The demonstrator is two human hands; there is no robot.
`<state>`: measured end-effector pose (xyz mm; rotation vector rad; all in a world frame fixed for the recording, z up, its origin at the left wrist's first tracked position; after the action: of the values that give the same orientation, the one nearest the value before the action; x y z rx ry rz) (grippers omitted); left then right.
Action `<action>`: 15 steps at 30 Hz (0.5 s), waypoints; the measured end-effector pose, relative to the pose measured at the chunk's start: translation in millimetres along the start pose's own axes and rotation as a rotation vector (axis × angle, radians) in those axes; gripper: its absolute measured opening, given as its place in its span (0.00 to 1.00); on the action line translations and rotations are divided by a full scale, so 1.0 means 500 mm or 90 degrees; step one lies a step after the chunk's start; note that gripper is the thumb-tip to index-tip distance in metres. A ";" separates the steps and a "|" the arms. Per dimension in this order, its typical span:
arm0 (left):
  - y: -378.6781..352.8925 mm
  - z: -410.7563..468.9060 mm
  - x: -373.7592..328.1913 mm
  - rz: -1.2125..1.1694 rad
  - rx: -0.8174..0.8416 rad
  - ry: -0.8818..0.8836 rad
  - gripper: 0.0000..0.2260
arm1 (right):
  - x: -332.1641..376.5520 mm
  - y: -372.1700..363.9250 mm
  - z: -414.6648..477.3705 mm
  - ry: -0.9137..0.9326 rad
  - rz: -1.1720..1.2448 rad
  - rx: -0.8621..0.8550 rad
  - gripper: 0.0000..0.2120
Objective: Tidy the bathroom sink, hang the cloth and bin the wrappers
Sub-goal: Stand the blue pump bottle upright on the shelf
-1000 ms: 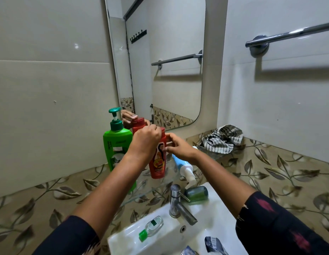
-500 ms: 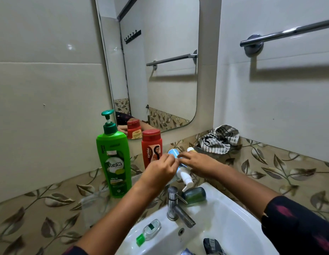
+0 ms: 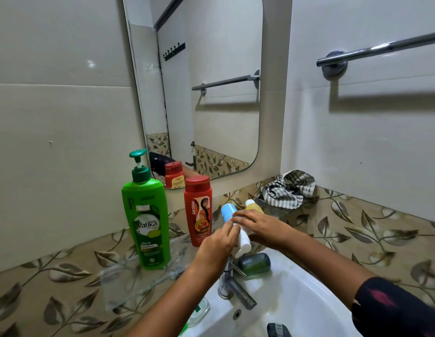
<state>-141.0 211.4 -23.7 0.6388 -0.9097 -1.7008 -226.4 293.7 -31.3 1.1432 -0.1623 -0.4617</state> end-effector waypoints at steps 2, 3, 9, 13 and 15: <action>0.013 0.011 0.002 -0.062 -0.046 0.025 0.25 | -0.015 0.012 -0.007 -0.040 0.053 -0.025 0.29; 0.019 0.015 0.004 -0.127 -0.076 0.044 0.22 | -0.019 0.021 -0.010 -0.056 0.083 -0.048 0.28; 0.053 0.049 0.027 -0.362 -0.250 0.236 0.20 | -0.040 0.058 -0.009 -0.146 0.217 -0.203 0.24; 0.038 0.067 0.033 -0.473 -0.273 0.335 0.19 | -0.055 0.063 0.011 -0.225 0.373 -0.247 0.23; 0.019 0.068 0.031 -0.504 -0.267 0.373 0.22 | -0.066 0.061 0.020 -0.263 0.418 -0.261 0.18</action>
<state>-167.0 203.9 3.9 1.2114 0.1631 -2.1092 -251.0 310.0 4.1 0.5312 -0.7427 -0.1235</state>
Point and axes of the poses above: each hand's wrist, its own z-axis towards the middle knuckle, its own y-axis out of the back of the hand, x = y × z, the point moved 7 cm from there along z, towards the middle knuckle, and after that the axes turned 4 degrees about -x, right-handed, at the moved point
